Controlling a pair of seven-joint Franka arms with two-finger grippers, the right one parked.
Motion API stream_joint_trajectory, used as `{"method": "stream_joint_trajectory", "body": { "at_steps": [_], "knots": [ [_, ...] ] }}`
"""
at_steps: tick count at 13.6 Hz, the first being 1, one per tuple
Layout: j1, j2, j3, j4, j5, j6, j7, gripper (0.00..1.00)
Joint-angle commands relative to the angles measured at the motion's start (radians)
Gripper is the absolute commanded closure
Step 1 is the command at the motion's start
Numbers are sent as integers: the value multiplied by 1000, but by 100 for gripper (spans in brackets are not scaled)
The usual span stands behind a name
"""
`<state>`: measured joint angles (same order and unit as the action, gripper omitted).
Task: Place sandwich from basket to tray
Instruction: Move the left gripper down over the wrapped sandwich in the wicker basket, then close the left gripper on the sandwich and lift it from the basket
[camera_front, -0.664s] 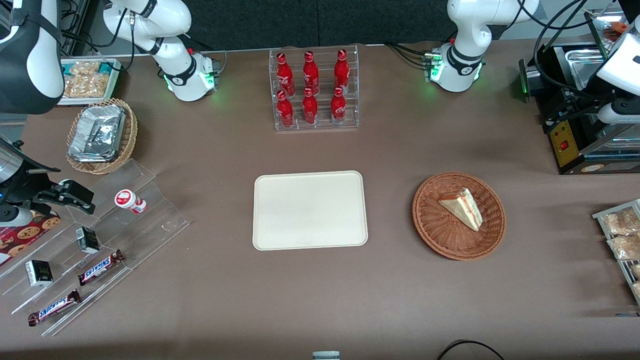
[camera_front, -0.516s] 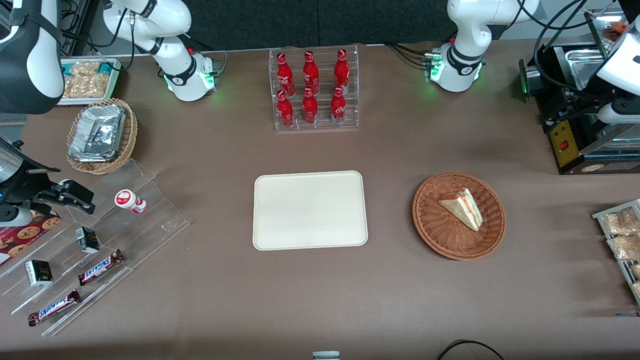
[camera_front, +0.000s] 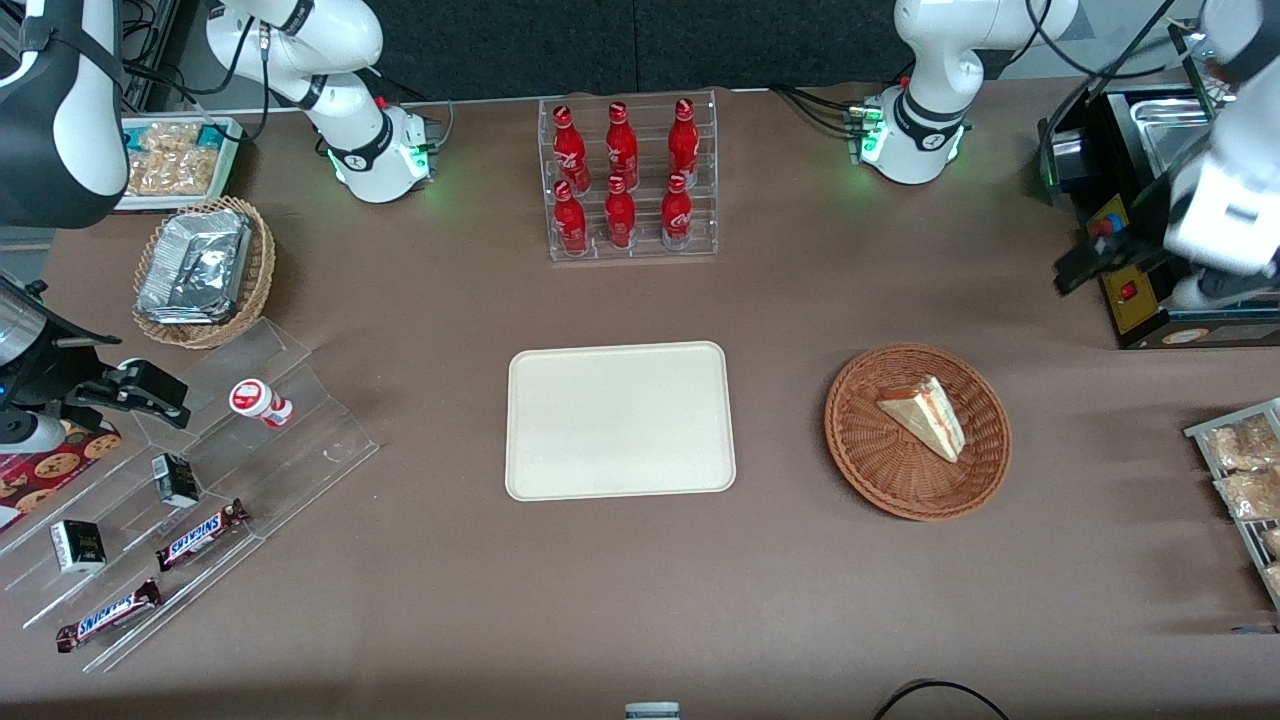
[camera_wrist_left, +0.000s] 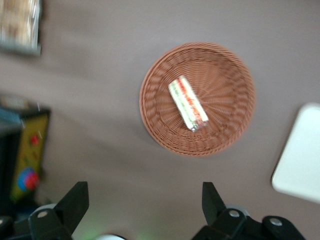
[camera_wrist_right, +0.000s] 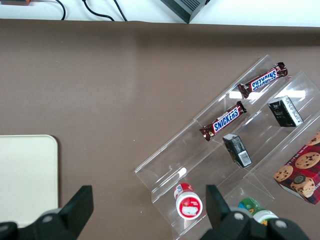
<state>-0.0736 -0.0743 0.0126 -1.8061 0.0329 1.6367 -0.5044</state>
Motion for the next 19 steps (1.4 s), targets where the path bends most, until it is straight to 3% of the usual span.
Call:
{"method": "stream_joint_trajectory", "body": {
  "at_steps": [1, 6, 9, 15, 17, 18, 19],
  "knots": [
    [-11, 132, -3, 5, -8, 66, -276, 0],
    [-18, 226, -14, -202, -10, 449, -312, 0],
    [-49, 315, -14, -214, -10, 557, -422, 0],
    [-58, 353, -14, -398, -22, 877, -427, 0],
    [-57, 389, -14, -406, -24, 905, -428, 0],
    [-58, 399, -14, -407, -24, 907, -428, 5],
    [-57, 406, -14, -407, -24, 907, -428, 17]
  ]
}}
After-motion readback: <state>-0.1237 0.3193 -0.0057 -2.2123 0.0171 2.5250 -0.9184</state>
